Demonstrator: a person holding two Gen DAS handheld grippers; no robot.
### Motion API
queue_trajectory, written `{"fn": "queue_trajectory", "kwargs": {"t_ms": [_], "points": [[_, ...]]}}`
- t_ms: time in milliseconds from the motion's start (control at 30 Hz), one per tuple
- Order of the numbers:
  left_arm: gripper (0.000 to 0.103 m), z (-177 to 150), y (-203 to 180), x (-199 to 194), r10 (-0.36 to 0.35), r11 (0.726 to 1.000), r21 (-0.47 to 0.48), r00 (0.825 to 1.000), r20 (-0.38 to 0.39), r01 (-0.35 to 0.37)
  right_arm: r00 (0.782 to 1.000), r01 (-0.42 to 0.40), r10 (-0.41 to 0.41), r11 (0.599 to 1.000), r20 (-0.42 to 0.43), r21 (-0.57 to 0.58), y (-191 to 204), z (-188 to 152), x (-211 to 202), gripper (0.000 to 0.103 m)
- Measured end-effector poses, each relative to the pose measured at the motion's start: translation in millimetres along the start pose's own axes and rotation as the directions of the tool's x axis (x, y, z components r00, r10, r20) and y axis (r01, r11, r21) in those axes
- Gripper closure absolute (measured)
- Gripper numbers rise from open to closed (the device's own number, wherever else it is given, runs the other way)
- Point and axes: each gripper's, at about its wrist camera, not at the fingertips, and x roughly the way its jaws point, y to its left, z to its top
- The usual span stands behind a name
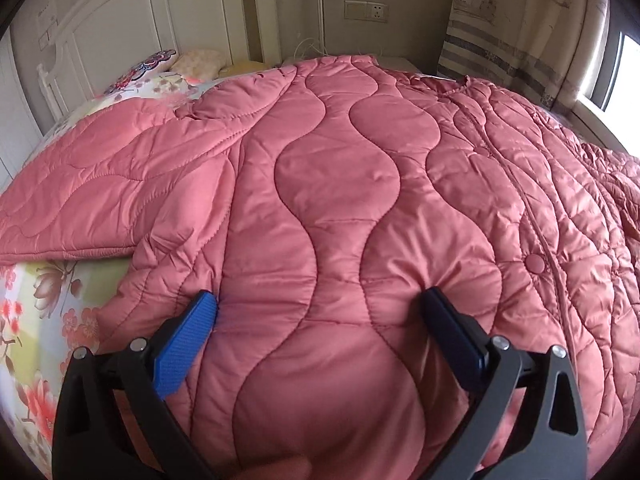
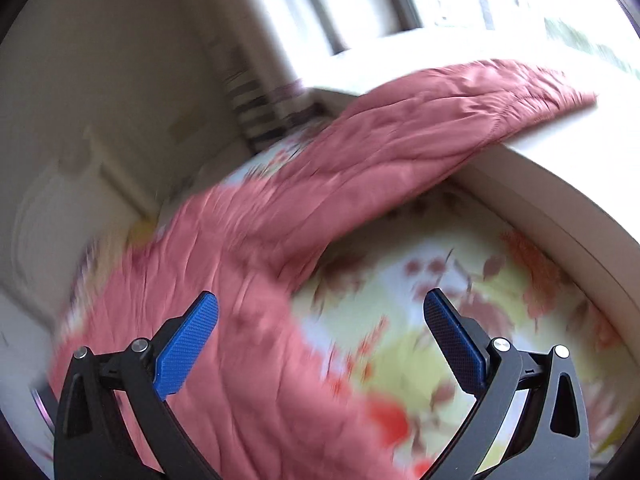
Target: Fold large clothes
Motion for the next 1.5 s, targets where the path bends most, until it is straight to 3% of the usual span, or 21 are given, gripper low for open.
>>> {"fn": "queue_trajectory", "kwargs": {"t_ms": [100, 200, 267, 367, 433, 533, 600, 667, 733, 767, 833, 900, 933, 1000, 1067, 1133, 1167, 1267, 1367, 1433, 1500], "points": [[0.002, -0.1, -0.3, -0.5, -0.004, 1.0, -0.002, 1.0, -0.002, 0.004, 1.0, -0.02, 0.016, 0.984, 0.025, 0.175, -25.4, 27.5, 24.8, 0.008], [0.002, 0.2, 0.6, -0.3, -0.004, 1.0, -0.003, 1.0, -0.001, 0.004, 0.997, 0.033, -0.054, 0.952, 0.06, 0.306, -44.8, 42.0, 44.6, 0.03], [0.002, 0.3, -0.6, -0.7, -0.005, 1.0, -0.003, 1.0, -0.002, 0.005, 0.99, 0.034, -0.074, 0.949, 0.117, 0.312, -45.2, 47.3, 48.5, 0.062], [0.002, 0.2, -0.3, -0.5, -0.004, 1.0, -0.002, 1.0, -0.001, 0.004, 0.963, 0.117, -0.162, 0.972, 0.217, 0.206, -20.8, 55.3, 41.6, 0.074], [0.002, 0.0, 0.3, -0.6, -0.004, 1.0, -0.002, 1.0, -0.001, 0.004, 0.926, 0.216, -0.208, 0.976, 0.314, 0.01, 26.1, 56.6, 33.0, 0.076], [0.002, -0.1, 0.4, -0.7, -0.004, 1.0, -0.003, 1.0, -0.001, 0.004, 0.893, 0.297, -0.148, 0.903, 0.426, -0.31, 105.9, 36.3, 23.9, 0.076], [0.002, -0.1, 0.5, -0.8, -0.005, 1.0, -0.003, 1.0, -0.001, 0.005, 0.884, 0.323, -0.061, 0.796, 0.463, -0.512, 157.3, 10.0, 21.0, 0.076], [0.002, -0.3, 0.6, -0.9, -0.005, 1.0, -0.003, 1.0, -0.001, 0.005, 0.894, 0.321, 0.025, 0.661, 0.447, -0.679, 199.0, -24.8, 23.9, 0.076], [0.002, -0.3, 0.7, -1.0, -0.005, 1.0, -0.003, 1.0, -0.001, 0.005, 0.912, 0.325, 0.086, 0.449, 0.402, -0.832, 235.8, -79.3, 34.4, 0.076], [0.002, 0.0, 0.2, -0.6, -0.005, 1.0, -0.003, 1.0, 0.0, 0.005, 0.929, 0.314, 0.098, 0.306, 0.358, -0.899, 248.9, -113.2, 44.4, 0.076], [0.002, -0.2, 0.5, -0.5, -0.005, 1.0, -0.003, 1.0, 0.0, 0.005, 0.954, 0.285, 0.07, 0.108, 0.293, -0.953, 253.8, -166.2, 61.8, 0.075], [0.002, -1.5, 0.5, -2.5, -0.006, 1.0, -0.003, 1.0, -0.001, 0.006, 0.975, 0.22, -0.006, -0.015, 0.22, -0.975, 249.9, -194.9, 82.7, 0.074], [0.002, -1.1, 0.1, -2.4, -0.006, 1.0, -0.003, 1.0, -0.001, 0.006, 0.977, 0.212, -0.031, -0.029, 0.213, -0.977, 246.0, -203.9, 87.7, 0.074], [0.002, -1.1, 0.3, -2.2, -0.006, 1.0, -0.003, 1.0, -0.001, 0.006, 0.979, 0.202, -0.032, 0.066, 0.2, -0.977, 239.4, -190.8, 83.3, 0.063], [0.002, -1.1, 0.5, -2.0, -0.007, 1.0, -0.003, 1.0, -0.001, 0.007, 0.984, 0.18, -0.043, 0.175, 0.175, -0.968, 232.9, -168.3, 76.1, 0.028], [0.002, -0.7, 0.2, -1.8, -0.007, 1.0, -0.004, 1.0, -0.001, 0.007, 0.99, 0.137, -0.024, 0.247, 0.136, -0.959, 222.8, -154.9, 64.5, 0.018], [0.002, -1.0, 0.6, -1.7, -0.007, 1.0, -0.004, 1.0, -0.001, 0.007, 0.995, 0.102, -0.01, 0.293, 0.104, -0.951, 220.3, -154.2, 55.0, 0.018], [0.002, -0.7, 0.2, -1.7, -0.006, 1.0, -0.003, 1.0, -0.001, 0.006, 0.996, -0.071, 0.09, 0.521, -0.028, -0.851, 199.2, -116.3, 34.4, 0.019], [0.002, -1.1, 0.7, -1.7, -0.007, 1.0, -0.003, 1.0, 0.0, 0.007, 0.973, -0.204, 0.216, 0.646, -0.081, -0.736, 190.1, -90.7, 23.3, 0.024], [0.002, -0.7, 0.4, -1.8, -0.008, 1.0, -0.004, 1.0, 0.0, 0.008, 0.96, -0.253, 0.265, 0.67, -0.093, -0.698, 196.1, -88.3, 19.3, 0.027], [0.002, -0.6, 0.0, -2.1, -0.008, 1.0, -0.004, 1.0, 0.0, 0.008, 0.962, -0.236, 0.26, 0.664, -0.077, -0.709, 205.7, -88.5, 23.0, 0.028]]}}
